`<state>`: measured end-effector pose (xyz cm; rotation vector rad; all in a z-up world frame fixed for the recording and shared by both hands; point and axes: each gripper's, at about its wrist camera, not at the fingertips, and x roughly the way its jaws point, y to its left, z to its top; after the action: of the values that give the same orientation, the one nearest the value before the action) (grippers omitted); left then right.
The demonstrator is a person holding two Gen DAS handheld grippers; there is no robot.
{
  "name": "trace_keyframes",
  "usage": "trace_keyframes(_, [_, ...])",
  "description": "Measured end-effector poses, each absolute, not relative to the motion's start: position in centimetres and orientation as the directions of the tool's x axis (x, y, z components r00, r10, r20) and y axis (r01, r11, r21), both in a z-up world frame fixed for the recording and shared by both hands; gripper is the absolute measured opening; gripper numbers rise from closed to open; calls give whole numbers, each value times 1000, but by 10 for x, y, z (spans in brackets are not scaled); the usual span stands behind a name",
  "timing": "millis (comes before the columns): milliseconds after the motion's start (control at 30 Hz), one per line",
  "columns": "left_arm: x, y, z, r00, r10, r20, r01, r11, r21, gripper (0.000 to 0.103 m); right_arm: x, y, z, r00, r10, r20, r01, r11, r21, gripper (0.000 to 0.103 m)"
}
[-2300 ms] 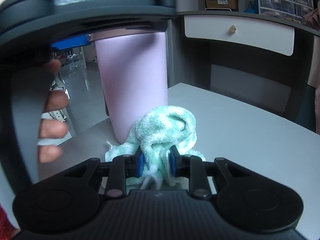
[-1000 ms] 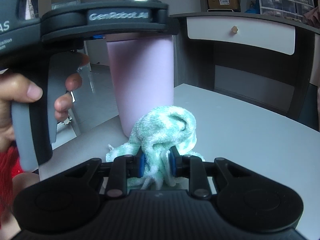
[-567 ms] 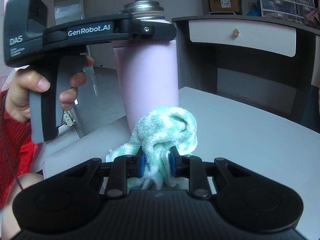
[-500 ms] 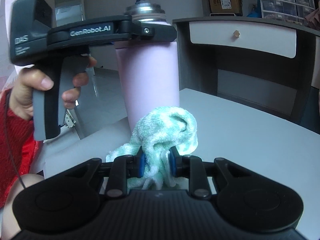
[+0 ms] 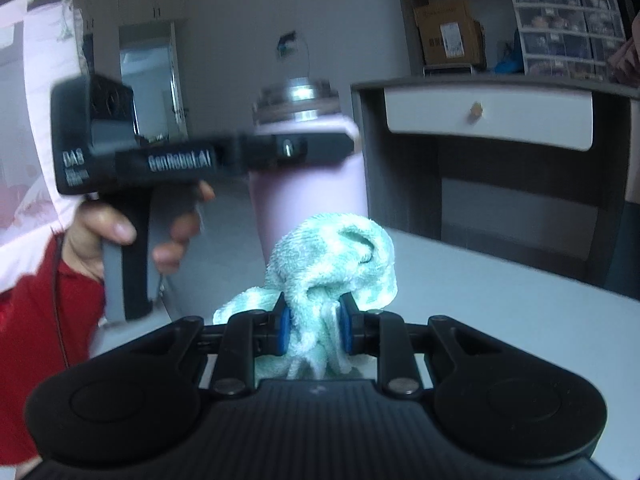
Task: Clean container
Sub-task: 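Rub the towel up the bottle side toward the rim with the right gripper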
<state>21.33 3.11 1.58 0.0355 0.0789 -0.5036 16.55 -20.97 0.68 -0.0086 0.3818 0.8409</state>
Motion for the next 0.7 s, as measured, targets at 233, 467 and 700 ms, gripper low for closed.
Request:
trace_keyframes(233, [214, 34, 16, 858, -509, -68, 511, 859, 10, 95, 157, -208, 26, 640, 739, -211, -732, 670, 124, 24])
trace_keyframes(467, [220, 40, 19, 854, -515, -71, 516, 856, -6, 95, 164, -194, 28, 657, 727, -198, -715, 684, 143, 24])
trace_keyframes(700, [220, 49, 15, 858, -508, -75, 510, 860, 1, 95, 158, -183, 28, 691, 682, -239, -677, 727, 118, 24])
